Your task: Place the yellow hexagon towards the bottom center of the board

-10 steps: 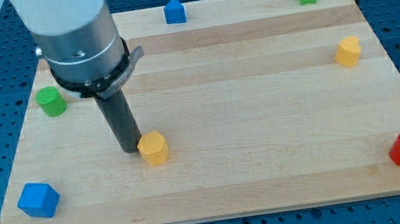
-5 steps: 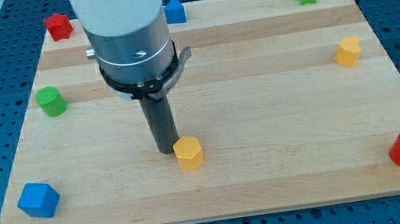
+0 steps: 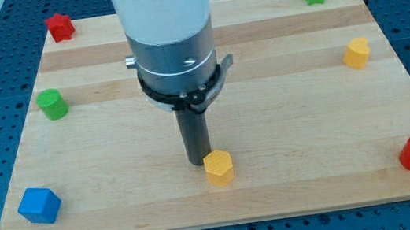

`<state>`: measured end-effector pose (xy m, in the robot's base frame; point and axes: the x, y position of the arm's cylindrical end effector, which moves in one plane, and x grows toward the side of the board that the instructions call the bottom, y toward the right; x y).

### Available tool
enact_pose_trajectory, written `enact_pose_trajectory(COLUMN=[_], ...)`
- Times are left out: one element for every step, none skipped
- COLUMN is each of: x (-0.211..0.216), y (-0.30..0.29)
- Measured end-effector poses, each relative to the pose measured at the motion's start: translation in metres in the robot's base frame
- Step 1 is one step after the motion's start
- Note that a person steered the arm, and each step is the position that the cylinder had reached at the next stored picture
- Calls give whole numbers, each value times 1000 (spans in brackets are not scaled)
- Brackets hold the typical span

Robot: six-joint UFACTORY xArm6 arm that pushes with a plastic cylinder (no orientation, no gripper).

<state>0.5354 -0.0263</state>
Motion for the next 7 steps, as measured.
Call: enact_pose_trajectory(x=[0, 0, 0, 0, 0, 0, 1], y=[12, 25, 38, 51, 56, 56, 53])
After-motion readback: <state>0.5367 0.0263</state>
